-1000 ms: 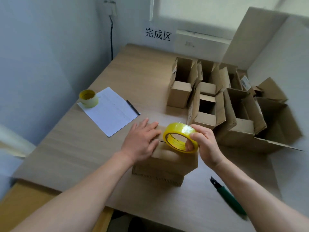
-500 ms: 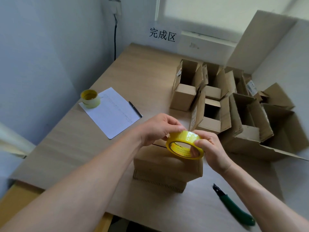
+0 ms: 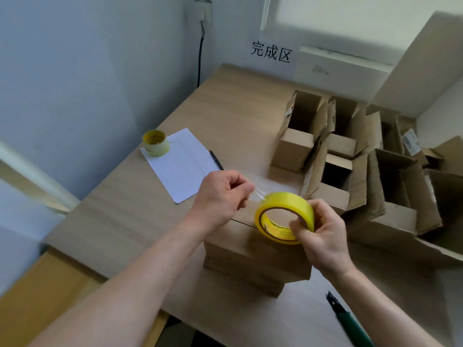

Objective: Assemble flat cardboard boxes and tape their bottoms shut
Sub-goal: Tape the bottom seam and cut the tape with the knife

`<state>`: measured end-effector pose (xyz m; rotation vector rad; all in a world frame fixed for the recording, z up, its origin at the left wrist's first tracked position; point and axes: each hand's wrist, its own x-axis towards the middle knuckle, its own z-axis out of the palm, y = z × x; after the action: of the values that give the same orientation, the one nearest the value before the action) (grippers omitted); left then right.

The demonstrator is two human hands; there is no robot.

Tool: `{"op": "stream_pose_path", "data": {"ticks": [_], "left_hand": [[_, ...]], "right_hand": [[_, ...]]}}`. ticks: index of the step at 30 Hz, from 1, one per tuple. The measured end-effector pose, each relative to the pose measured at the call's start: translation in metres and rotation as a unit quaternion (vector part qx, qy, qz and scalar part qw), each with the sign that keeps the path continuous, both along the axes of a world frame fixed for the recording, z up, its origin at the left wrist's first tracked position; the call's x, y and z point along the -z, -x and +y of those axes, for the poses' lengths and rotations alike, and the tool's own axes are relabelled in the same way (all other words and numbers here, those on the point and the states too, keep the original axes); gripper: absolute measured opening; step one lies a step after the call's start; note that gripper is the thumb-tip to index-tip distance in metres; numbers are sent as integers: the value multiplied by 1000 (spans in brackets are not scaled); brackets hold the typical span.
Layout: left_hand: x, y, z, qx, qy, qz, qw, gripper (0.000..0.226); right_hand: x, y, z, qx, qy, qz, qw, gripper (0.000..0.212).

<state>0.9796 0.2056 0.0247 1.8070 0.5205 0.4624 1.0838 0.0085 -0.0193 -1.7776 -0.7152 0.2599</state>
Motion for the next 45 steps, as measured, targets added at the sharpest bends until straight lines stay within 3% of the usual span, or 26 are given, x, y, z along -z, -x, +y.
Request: {"op": "stream_pose_path", "data": {"ticks": [1,3,6,10,17,23,29,33,36,39,42,45], "left_hand": [[1,3,6,-5,90,18,996,19],[5,9,20,-11,156,46,987,18],[11,14,32,-17,156,60,986,17],[28,27,35,-39,153,75,985,18],[60,56,42,-112,175,88,974,21],[83,61,45,-113,206,97,967,14],[113,59,28,-125,206,127,962,9],[125,57,15,-157,137,145,967,38],[131,46,13,-206,156,127,958,26],[132,35,17,-224,162,165,947,6],[135,28,28,-231,119,198,945,20],[127,19,29,-256,87,141,953,16]], "right_hand": [[0,-1,2,9,-2,-18,1000,25],[-1,2,9,4,-11,-25,1000,23],[6,8,14,-8,-17,-3,1000,11],[14,11,13,0,-36,-24,999,15],[23,23,20,-14,-29,-188,982,39],[28,26,21,-44,-8,-251,967,39],[45,36,17,-97,12,-228,969,34],[59,39,9,-91,24,-197,976,29],[61,33,14,-73,35,-184,980,29],[62,21,28,-48,47,-186,980,35],[61,7,42,-17,76,-166,983,38],[61,-6,47,-24,93,-134,986,35]]}}
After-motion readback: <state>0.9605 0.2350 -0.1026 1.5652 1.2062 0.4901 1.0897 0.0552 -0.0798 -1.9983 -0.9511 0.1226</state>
